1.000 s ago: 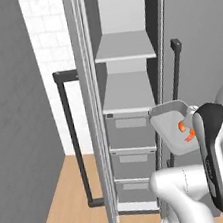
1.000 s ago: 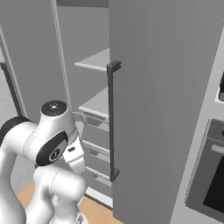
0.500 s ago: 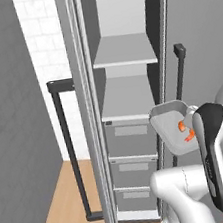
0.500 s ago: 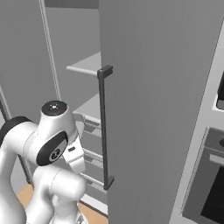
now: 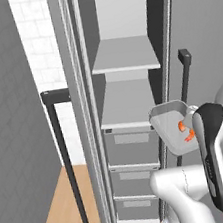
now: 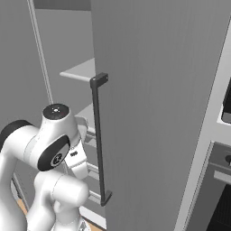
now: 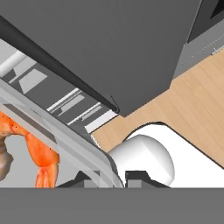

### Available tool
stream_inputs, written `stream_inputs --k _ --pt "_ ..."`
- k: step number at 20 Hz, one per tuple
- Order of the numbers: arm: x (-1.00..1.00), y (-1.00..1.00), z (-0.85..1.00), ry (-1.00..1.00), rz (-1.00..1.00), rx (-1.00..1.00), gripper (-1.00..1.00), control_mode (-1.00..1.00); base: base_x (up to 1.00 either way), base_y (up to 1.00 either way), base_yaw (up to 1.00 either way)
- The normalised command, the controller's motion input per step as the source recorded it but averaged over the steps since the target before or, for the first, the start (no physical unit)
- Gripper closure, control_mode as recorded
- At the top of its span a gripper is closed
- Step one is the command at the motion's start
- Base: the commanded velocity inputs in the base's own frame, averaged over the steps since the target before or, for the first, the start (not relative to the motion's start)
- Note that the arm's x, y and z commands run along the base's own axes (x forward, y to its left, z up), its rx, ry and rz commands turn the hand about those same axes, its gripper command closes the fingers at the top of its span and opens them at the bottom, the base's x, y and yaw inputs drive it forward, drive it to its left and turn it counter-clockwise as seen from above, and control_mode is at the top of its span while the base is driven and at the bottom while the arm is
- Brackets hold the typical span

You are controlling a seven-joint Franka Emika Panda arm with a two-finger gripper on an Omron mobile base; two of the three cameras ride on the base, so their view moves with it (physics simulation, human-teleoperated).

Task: Take the meat container that has the shrimp and place it on the second highest rack of the freezer. Then take the vegetable container that has the lime and eggplant and place it on the highest rack of the freezer.

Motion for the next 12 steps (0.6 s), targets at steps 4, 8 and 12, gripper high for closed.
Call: stream_inputs --k 4,8,12 --pt "0.0 0.0 0.0 0.0 0.0 0.0 1.0 1.0 0.0 0.0 0.0" --pt "0.0 0.01 0.0 0.0 0.0 0.0 1.0 -1.0 0.0 0.0 0.0" --pt "0.24 0.66 0.0 0.0 -0.07 -0.06 1.0 -1.0 0.0 0.0 0.0"
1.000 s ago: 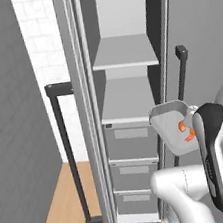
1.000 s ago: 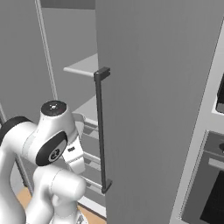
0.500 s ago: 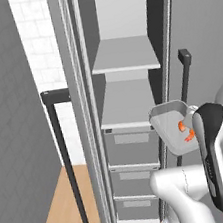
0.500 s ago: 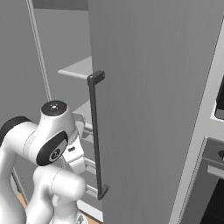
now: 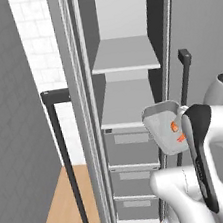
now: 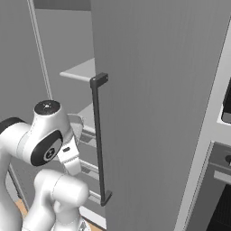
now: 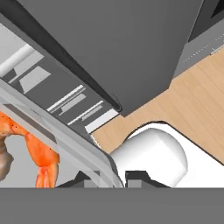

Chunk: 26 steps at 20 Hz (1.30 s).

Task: Take the meat container that has the shrimp and place it on the second highest rack of the freezer. Then take the vegetable container that has the lime and eggplant and place it on the highest rack of the freezer.

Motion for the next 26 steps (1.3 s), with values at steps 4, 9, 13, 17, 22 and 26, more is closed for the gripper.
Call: stream_inputs --k 4,9,13,17,22,26 --pt "0.36 0.43 0.0 0.09 -0.07 -0.05 1.0 -1.0 0.0 0.0 0.0" --pt "0.82 0.0 0.0 0.03 -0.01 -0.04 1.0 -1.0 0.0 0.0 0.0" --pt "1.0 0.07 -0.01 0.04 -0.04 -0.02 1.0 -1.0 0.0 0.0 0.0" --pt "0.96 0.17 -0.05 0.0 -0.07 0.0 1.0 -1.0 0.0 0.0 0.0" --pt "0.82 0.14 -0.27 -0.06 -0.09 0.0 1.0 -1.0 0.0 0.0 0.0" --pt "0.61 0.0 -0.69 -0.06 -0.12 0.0 1.0 -1.0 0.0 0.0 0.0"
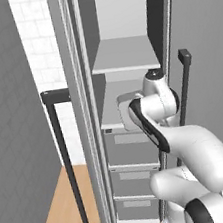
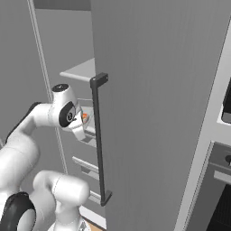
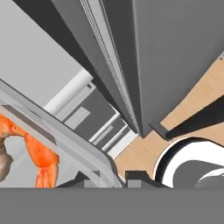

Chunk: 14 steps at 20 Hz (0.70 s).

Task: Take the meat container that has the shrimp and place it on the second highest rack of the freezer. Then take the vegetable container that has the lime and eggplant and place it on the highest rack of the freezer.

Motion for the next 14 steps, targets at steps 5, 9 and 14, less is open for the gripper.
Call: stream_inputs --k 5,9,14 --pt "0.59 0.0 -0.72 0.0 -0.1 0.0 1.0 -1.0 0.0 0.0 0.0" --pt "0.57 0.01 -0.22 -0.03 -0.06 0.0 1.0 -1.0 0.0 0.0 0.0" --pt "0.65 0.02 0.15 -0.04 -0.05 0.0 1.0 -1.0 0.0 0.0 0.0"
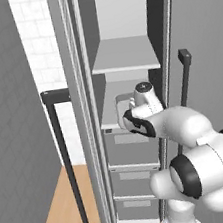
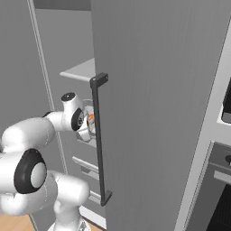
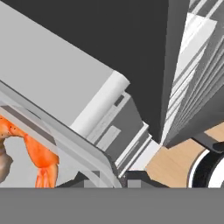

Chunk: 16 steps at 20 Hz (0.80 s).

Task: Take the meat container that has the shrimp and place it on the second highest rack of the freezer. Then take the vegetable container that has the lime and eggplant and place it on the highest rack of the freezer.

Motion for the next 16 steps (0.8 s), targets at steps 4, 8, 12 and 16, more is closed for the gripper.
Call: stream_inputs --k 4,8,12,16 --pt "0.89 -0.06 0.16 0.0 -0.04 0.0 1.0 -1.0 0.0 0.0 0.0" --pt "0.59 -0.14 0.04 0.02 -0.02 0.01 1.0 -1.0 0.0 0.0 0.0" --pt "0.24 -0.04 -0.33 0.09 -0.01 0.0 1.0 -1.0 0.0 0.0 0.0" --pt "0.15 -0.02 -0.67 0.11 -0.01 0.0 1.0 -1.0 0.0 0.0 0.0"
